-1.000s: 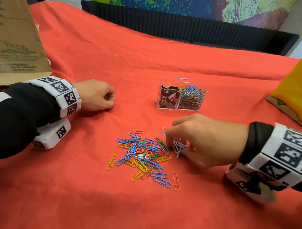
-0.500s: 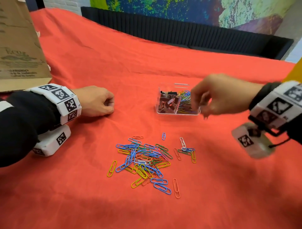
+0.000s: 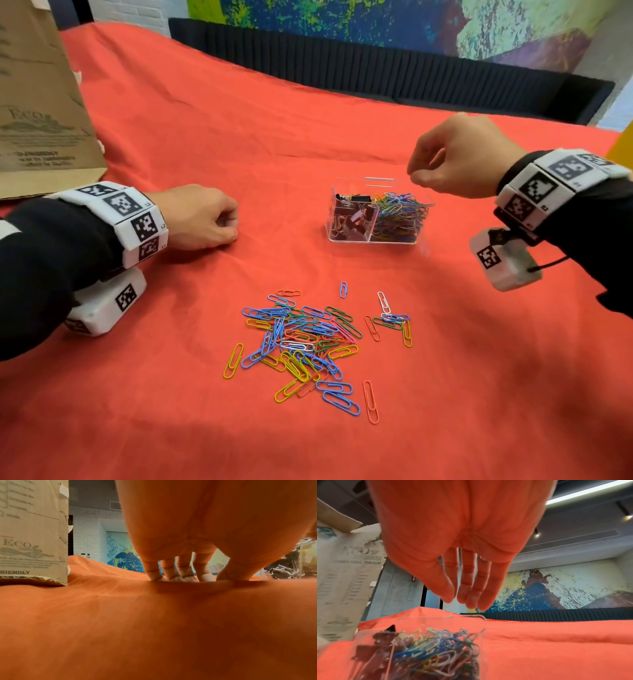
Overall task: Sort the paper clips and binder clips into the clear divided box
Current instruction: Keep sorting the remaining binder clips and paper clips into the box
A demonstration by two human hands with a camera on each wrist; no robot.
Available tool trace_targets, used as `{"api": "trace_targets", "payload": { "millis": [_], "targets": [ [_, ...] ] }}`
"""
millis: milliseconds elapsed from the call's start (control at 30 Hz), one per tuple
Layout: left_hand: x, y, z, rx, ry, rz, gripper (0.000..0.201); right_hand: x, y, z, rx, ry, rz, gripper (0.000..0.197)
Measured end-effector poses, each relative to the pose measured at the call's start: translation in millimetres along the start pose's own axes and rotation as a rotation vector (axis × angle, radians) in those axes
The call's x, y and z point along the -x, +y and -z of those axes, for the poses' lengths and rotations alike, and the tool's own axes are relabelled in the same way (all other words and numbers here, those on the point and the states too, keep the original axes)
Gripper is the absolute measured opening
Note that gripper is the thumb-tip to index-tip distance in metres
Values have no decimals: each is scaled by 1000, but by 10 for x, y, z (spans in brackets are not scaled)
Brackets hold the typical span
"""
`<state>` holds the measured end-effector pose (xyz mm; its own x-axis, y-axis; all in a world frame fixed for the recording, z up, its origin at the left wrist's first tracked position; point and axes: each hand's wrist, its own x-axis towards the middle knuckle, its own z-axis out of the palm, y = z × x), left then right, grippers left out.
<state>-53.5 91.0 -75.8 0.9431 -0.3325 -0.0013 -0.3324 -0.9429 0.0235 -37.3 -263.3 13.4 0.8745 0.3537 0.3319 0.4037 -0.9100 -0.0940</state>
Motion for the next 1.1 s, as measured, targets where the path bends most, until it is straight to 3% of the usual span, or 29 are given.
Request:
{"api": "trace_targets", "payload": {
  "millis": [233, 367, 433, 567, 733, 833, 1000, 1100],
  "targets": [
    [11, 15, 7, 9, -2, 2, 13, 279, -14, 67, 11, -76, 43, 11],
    [12, 30, 9, 3, -6, 4, 13, 579, -117, -111, 51, -383, 112, 8],
    [13, 26, 11, 0, -11, 7, 13, 685, -165, -239, 87, -502, 159, 18],
    [28, 45, 24, -2, -12, 10, 12, 769, -332, -330, 0, -533, 257, 35],
    [32, 65, 33, -3, -6, 7, 13, 958, -563, -229, -123, -665, 368, 43],
    [26, 63, 29, -9, -4, 5, 14, 1017, -603, -233, -69, -661, 431, 46],
    [30, 66, 31, -11, 2, 4, 13, 1063, -626, -277, -43, -561, 508, 21],
    [39, 70, 31, -7, 4, 4, 13, 1054, -632, -344, -5, -513, 527, 21]
  ]
}}
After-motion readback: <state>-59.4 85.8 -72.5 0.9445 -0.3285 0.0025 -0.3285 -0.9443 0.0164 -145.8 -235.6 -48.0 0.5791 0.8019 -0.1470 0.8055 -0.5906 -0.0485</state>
